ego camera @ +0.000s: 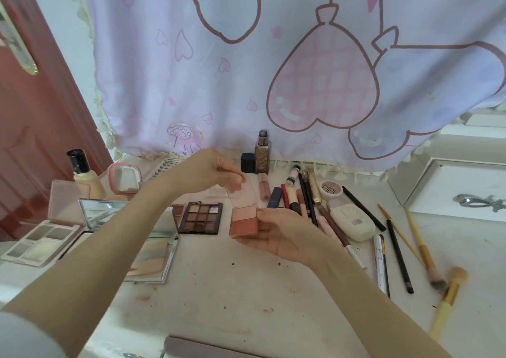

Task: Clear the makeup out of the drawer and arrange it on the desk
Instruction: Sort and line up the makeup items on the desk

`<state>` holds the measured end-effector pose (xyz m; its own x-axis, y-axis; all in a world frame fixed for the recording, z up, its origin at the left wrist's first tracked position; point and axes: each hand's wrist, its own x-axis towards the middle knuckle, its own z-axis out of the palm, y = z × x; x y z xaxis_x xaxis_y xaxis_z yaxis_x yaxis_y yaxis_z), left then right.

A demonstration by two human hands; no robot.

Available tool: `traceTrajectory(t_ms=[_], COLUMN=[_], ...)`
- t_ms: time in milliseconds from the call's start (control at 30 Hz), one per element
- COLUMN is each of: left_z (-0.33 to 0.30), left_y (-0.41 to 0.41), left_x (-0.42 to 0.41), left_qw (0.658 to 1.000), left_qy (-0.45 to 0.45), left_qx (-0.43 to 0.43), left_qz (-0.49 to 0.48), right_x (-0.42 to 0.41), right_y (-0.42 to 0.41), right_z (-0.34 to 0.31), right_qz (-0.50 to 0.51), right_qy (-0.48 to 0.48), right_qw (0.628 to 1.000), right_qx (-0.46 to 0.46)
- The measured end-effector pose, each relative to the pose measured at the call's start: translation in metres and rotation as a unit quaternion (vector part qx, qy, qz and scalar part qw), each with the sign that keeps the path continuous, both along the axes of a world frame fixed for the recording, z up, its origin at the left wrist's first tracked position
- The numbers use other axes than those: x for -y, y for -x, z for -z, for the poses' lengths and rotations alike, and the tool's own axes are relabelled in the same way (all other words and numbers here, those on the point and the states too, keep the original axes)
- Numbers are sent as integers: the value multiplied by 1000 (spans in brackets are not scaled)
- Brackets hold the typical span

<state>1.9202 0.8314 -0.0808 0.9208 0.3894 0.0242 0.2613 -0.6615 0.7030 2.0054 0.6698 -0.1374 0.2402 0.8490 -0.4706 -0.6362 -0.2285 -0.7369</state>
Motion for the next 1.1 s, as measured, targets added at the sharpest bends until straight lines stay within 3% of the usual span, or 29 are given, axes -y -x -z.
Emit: traceTrajectory(t_ms=[233, 433, 533, 700, 767, 867, 1000, 1100], left_z=[10, 13, 16, 20, 21, 24, 34, 51], left_y=[-31, -40, -42, -47, -47, -43, -44, -59], left_x=[-21, -24, -24, -26, -26, -23, 3, 47], left_qw=[995, 987, 981, 974, 973, 968, 959, 978], left_qy=[-76, -116, -152, -192, -199, -236, -281, -200], left_qx=[-70, -110, -117, -119, -113, -85, 25, 47], left_qz=[6, 4, 5, -3, -1, -8, -41, -28], right_x=[-20, -22, -21, -10, -3, 13, 30, 28], right_y=[0, -6, -13, -15, -19, -43, -95, -119], right_z=[1, 1, 1, 0, -1, -5, -2, 19], right_qz=[57, 55, 75, 23, 15, 50, 93, 36], right_qy=[43, 57, 69, 45, 35, 47, 140, 197], right_qw=[997, 987, 986, 989, 982, 925, 756, 655], right_qx=[41, 137, 133, 138, 183, 373, 633, 729])
